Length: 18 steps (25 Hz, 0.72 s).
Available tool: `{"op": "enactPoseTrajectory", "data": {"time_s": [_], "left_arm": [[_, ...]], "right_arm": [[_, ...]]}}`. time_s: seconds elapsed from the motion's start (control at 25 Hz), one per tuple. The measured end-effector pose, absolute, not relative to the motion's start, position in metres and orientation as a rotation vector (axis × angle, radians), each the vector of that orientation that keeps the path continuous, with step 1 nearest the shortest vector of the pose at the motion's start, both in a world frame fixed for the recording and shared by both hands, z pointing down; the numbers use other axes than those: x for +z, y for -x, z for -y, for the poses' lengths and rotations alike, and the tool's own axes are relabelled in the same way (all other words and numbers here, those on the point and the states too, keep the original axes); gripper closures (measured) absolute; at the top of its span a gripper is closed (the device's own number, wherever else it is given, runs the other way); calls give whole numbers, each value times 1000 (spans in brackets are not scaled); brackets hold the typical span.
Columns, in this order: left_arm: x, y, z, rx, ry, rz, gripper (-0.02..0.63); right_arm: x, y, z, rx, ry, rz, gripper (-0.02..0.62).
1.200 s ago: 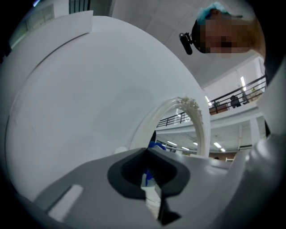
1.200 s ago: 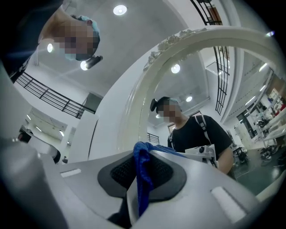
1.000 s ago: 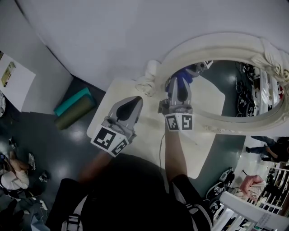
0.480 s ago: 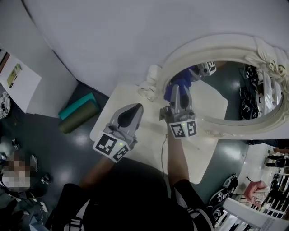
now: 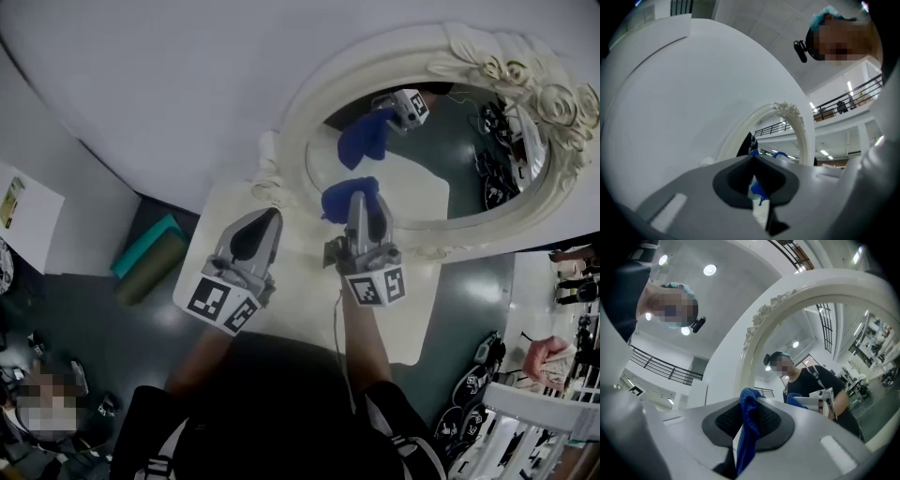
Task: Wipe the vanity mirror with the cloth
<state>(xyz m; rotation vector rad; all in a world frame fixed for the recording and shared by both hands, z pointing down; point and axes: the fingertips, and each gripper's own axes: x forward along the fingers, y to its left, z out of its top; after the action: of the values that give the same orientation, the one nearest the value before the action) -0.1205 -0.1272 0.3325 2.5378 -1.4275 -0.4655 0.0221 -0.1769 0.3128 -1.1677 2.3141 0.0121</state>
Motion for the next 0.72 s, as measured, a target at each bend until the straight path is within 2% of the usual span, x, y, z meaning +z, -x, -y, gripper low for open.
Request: {"op": "enactPoseTrajectory", "data": {"time_s": [0.72], "left_arm": [[289, -8, 154, -472, -2732, 1172, 597]], "right_arm": [[274, -252, 126, 193, 1750, -1931, 549]]}}
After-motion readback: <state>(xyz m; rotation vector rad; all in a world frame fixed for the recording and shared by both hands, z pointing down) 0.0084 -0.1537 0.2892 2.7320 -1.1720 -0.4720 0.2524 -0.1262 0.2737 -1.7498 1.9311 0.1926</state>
